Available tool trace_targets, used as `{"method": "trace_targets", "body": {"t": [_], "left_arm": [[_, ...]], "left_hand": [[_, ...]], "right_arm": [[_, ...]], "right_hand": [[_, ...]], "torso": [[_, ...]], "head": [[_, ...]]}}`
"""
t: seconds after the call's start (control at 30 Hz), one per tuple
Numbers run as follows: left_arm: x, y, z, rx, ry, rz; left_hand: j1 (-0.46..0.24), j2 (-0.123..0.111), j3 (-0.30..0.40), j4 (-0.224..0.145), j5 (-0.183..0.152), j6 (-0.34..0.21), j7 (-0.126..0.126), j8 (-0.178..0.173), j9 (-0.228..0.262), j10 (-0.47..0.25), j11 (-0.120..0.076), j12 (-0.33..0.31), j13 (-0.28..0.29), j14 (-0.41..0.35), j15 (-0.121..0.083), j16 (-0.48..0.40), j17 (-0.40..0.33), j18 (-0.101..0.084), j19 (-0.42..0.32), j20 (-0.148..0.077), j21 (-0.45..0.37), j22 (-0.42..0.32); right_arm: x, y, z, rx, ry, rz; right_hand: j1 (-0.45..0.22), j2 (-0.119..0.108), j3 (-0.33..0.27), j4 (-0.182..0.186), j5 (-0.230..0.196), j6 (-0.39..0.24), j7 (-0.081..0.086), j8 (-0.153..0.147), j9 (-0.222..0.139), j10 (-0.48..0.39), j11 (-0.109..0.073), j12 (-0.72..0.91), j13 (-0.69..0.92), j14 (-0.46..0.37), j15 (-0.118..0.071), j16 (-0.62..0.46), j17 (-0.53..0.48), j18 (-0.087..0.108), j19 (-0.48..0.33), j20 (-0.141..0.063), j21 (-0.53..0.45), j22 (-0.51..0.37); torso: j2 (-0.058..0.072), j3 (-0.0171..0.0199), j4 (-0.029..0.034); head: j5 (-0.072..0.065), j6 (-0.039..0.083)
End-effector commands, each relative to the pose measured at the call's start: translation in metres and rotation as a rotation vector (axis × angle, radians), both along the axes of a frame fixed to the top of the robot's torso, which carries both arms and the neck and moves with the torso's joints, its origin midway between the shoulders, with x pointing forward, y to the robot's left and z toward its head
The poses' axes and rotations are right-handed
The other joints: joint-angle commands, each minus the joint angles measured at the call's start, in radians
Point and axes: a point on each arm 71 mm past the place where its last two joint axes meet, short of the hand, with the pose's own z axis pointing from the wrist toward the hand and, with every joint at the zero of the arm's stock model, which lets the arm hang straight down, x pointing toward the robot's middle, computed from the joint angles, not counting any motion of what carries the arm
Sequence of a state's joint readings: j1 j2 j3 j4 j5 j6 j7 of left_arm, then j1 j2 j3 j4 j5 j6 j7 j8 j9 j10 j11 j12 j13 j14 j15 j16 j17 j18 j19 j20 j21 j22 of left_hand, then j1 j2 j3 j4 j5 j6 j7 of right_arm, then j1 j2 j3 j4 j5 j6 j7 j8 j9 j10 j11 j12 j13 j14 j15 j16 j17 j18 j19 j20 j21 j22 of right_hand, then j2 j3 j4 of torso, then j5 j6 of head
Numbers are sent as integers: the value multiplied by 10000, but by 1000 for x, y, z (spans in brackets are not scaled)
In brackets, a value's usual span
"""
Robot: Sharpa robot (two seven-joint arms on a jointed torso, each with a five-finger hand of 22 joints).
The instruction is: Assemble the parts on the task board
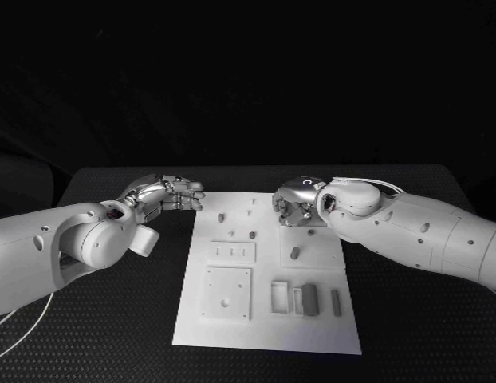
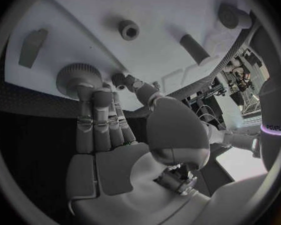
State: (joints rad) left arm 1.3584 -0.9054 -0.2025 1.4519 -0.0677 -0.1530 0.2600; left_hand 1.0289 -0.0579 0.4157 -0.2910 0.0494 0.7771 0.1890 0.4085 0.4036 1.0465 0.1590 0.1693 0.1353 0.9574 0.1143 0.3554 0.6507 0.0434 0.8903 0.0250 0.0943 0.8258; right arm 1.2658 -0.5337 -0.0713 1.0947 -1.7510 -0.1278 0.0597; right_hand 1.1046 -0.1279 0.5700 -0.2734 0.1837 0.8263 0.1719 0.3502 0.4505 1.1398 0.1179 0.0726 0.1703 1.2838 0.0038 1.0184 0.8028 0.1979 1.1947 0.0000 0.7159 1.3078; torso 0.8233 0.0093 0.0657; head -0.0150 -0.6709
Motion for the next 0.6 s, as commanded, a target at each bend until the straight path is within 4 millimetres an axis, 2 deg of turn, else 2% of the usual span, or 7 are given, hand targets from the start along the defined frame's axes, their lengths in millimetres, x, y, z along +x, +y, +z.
{"method": "trace_targets", "body": {"t": [0.03,0.27,0.6], "left_arm": [[0,-2,1,-121,12,-174],[0,-2,1,-111,19,-169],[0,-1,1,-102,18,-142]], "left_hand": [[-2,45,-42,1,29,41,28,-29,-10,-44,11,-33,3,46,9,-45,13,-144,-7,-57,-45,-12],[24,53,-42,0,29,51,25,-27,-11,-38,8,-35,6,49,7,-52,21,-149,-1,-62,-53,-17],[37,55,-46,1,29,54,24,-28,-13,-36,9,-39,8,52,7,-59,27,-155,3,-64,-60,-21]], "right_arm": [[-1,-2,-5,-371,81,3],[-2,-1,-7,-450,25,42],[-2,-2,-8,-733,-143,66]], "right_hand": [[35,-83,15,-1,-52,109,18,-25,19,120,-35,34,75,-62,-30,81,-25,639,-69,-35,68,248],[50,-75,14,-15,-52,233,12,5,68,240,-107,84,228,-73,-99,170,-66,639,-74,-50,156,243],[94,-93,12,-54,-52,330,-15,20,120,348,-164,142,434,-74,-155,266,-106,639,-73,-72,245,240]], "torso": [[35,13,11],[66,31,1],[93,39,8]], "head": [[-36,-6],[-53,-13],[-98,-22]]}}
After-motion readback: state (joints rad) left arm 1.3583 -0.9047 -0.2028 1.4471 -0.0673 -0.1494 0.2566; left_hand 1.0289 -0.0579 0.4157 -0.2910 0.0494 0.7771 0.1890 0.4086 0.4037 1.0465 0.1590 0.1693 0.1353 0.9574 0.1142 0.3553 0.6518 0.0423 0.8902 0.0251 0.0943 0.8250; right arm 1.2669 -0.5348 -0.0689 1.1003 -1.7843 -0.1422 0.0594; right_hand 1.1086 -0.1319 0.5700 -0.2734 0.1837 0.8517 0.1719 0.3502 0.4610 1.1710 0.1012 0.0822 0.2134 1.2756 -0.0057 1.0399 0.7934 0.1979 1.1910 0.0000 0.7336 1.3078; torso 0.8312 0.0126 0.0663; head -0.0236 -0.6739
